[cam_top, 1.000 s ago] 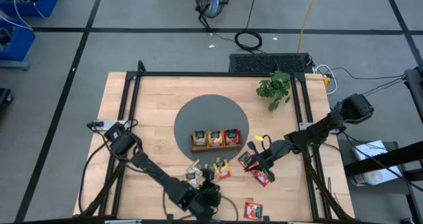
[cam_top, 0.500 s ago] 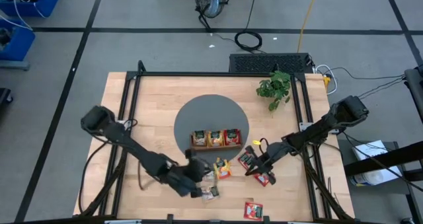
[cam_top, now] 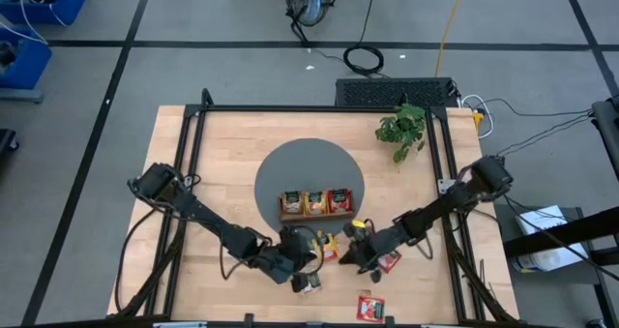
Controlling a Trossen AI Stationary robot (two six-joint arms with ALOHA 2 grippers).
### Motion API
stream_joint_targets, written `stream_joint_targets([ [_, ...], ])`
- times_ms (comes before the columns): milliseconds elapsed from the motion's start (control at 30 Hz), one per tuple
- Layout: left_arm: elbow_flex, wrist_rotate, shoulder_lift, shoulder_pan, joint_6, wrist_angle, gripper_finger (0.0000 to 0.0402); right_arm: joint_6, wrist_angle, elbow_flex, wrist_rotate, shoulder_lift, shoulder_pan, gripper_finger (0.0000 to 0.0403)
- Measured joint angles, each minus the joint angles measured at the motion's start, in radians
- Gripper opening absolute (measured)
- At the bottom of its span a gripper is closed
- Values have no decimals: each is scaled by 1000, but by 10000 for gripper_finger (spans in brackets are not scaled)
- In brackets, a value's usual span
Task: Pick & Place Tea
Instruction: Put the top yellow tea bag into the middle section of the wooden organizer
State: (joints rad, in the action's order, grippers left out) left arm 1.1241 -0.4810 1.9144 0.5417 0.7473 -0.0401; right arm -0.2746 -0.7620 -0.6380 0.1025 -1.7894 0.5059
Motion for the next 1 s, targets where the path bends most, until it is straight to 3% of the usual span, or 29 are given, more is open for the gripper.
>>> stream_joint_targets([
  [100,11,-22,-1,-8,83,72,19,-28,8,-42,57,-60,0,1],
  [233,10,-28,-3,-12,79,84,44,-29,12,-72,71,-94,1,1],
  [667,13,-9,47,-30,112,50,197,26,84,-82,82,-120,-21,0],
  [1000,12,15,58,-61,127,46,225,84,142,-83,57,-118,-53,0],
])
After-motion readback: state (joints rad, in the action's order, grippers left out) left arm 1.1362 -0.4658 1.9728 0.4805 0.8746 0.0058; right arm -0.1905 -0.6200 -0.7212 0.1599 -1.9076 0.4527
